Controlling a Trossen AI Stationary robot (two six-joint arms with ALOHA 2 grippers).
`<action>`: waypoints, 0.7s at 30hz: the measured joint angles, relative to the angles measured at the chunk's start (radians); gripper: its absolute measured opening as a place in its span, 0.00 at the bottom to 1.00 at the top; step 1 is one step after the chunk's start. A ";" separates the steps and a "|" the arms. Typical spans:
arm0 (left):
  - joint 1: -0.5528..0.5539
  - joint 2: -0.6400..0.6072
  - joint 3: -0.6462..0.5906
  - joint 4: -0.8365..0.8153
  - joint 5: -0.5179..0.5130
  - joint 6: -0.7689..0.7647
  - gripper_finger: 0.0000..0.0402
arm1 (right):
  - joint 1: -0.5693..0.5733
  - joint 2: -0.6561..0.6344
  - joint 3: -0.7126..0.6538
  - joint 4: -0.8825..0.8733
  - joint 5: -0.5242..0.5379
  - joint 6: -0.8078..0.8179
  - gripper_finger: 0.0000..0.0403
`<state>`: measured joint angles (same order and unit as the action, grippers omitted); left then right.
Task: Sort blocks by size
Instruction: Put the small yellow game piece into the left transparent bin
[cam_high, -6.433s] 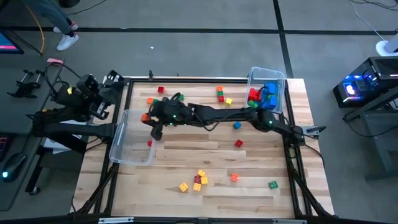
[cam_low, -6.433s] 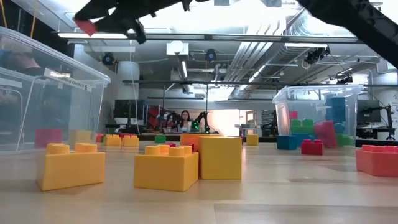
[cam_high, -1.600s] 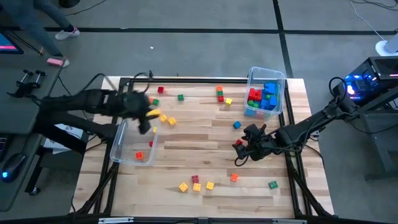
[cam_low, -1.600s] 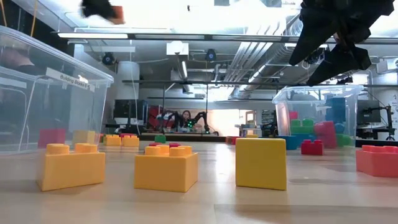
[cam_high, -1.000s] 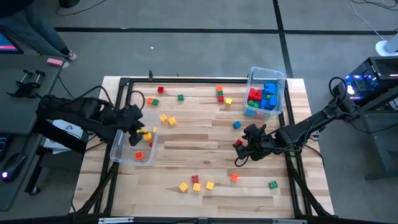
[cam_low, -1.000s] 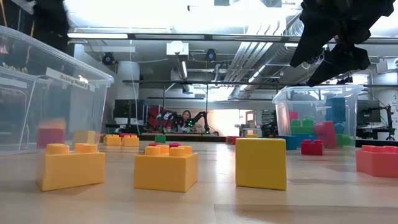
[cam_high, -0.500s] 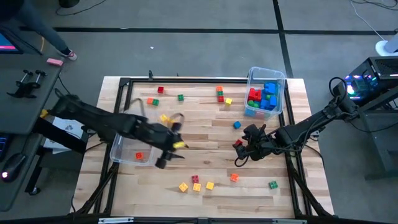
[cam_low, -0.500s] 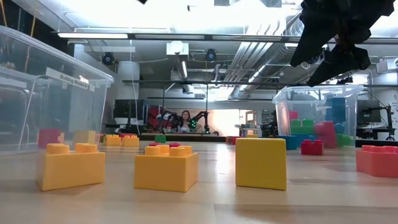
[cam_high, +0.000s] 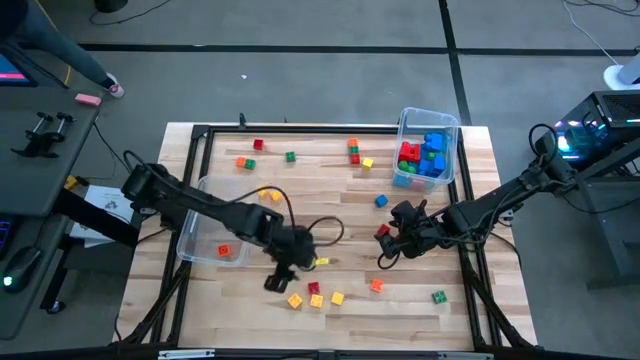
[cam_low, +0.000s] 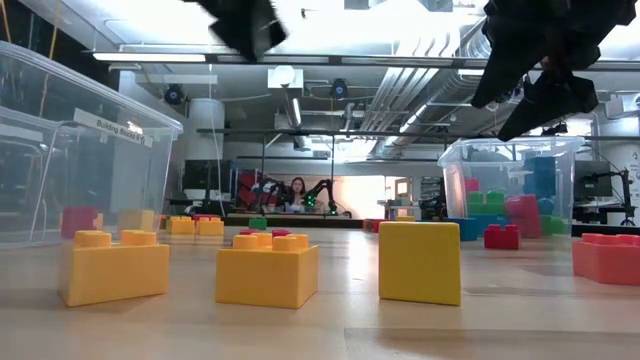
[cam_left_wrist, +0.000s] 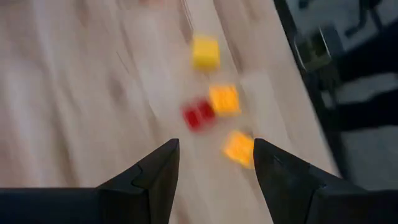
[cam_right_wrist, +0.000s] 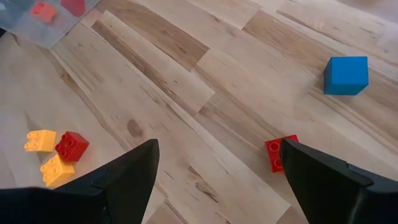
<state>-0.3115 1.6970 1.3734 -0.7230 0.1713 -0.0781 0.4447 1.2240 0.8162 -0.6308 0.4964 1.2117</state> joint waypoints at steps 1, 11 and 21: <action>-0.009 0.000 -0.003 -0.030 0.013 -0.032 0.48 | 0.000 0.000 0.000 0.000 0.000 -0.008 0.81; -0.217 -0.008 -0.111 -0.016 -0.239 0.070 0.48 | 0.000 0.000 0.000 0.155 -0.055 -0.042 0.81; -0.316 -0.005 -0.226 0.342 -0.281 0.201 0.48 | 0.031 -0.001 0.000 0.656 -0.035 -0.042 0.81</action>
<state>-0.6277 1.6923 1.1471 -0.3813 -0.1095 0.1234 0.4755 1.2232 0.8158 0.0256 0.4617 1.1698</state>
